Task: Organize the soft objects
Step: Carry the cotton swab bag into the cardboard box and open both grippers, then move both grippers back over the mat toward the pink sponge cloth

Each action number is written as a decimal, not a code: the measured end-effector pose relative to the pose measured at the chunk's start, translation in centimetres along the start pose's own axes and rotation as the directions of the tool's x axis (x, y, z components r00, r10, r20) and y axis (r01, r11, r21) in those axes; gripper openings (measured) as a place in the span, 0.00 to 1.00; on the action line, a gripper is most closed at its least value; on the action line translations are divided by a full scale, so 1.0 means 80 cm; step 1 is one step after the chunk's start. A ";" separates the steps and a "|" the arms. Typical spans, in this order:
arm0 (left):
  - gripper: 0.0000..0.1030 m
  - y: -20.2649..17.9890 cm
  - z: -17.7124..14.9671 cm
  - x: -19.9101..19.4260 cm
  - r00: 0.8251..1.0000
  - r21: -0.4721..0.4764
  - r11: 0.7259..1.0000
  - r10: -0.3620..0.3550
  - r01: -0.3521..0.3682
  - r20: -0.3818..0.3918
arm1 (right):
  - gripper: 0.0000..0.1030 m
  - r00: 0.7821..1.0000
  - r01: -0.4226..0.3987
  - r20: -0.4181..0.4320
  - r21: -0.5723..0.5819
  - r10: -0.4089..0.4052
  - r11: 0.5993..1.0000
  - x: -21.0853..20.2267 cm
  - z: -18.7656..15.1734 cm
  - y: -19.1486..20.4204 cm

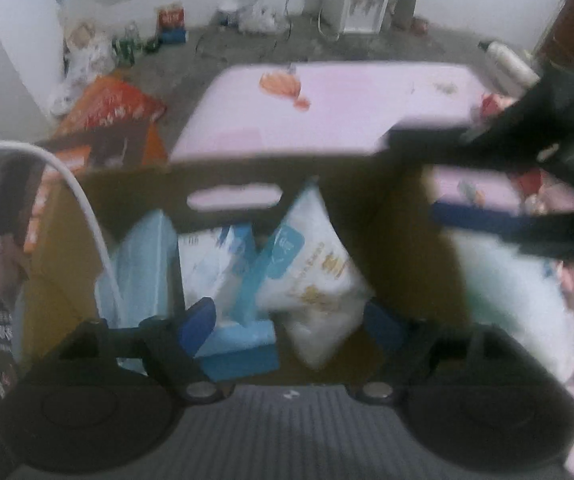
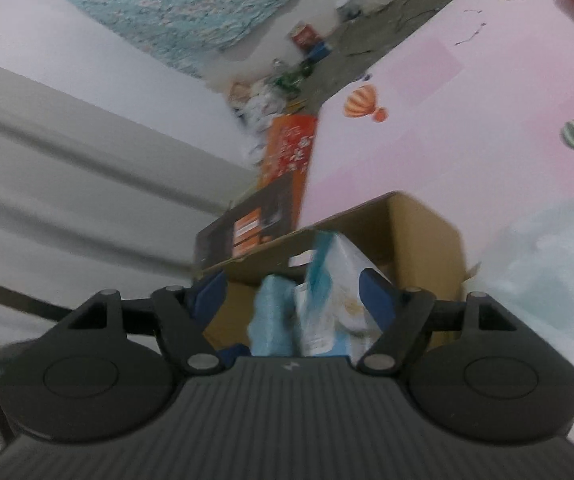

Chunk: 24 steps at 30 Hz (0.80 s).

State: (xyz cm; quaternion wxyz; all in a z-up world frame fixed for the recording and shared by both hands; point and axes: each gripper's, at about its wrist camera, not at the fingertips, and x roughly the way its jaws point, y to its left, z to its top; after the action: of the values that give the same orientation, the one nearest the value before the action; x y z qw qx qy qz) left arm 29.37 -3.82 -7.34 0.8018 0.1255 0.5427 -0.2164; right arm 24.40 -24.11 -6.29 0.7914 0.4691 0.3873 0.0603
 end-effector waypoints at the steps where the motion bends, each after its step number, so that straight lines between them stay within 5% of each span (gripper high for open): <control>1: 0.79 0.002 -0.005 0.003 1.000 0.000 1.000 -0.002 0.002 -0.006 | 0.72 1.000 0.003 0.013 -0.008 -0.003 1.000 -0.003 -0.002 -0.003; 15: 0.61 -0.035 -0.024 0.042 1.000 0.106 0.994 0.000 0.001 -0.011 | 0.72 0.997 -0.010 0.072 0.055 0.006 0.998 -0.083 -0.026 -0.049; 24: 0.57 -0.040 -0.015 0.073 1.000 0.078 0.997 0.013 -0.012 -0.009 | 0.72 0.998 0.013 0.056 0.088 -0.018 0.996 -0.105 -0.045 -0.081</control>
State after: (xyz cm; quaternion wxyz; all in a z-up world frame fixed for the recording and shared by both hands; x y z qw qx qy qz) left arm 28.69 -7.30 -13.09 0.7952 0.1610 0.5367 -0.2317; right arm 14.39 -29.02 -7.63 0.7811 0.5020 0.3705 0.0235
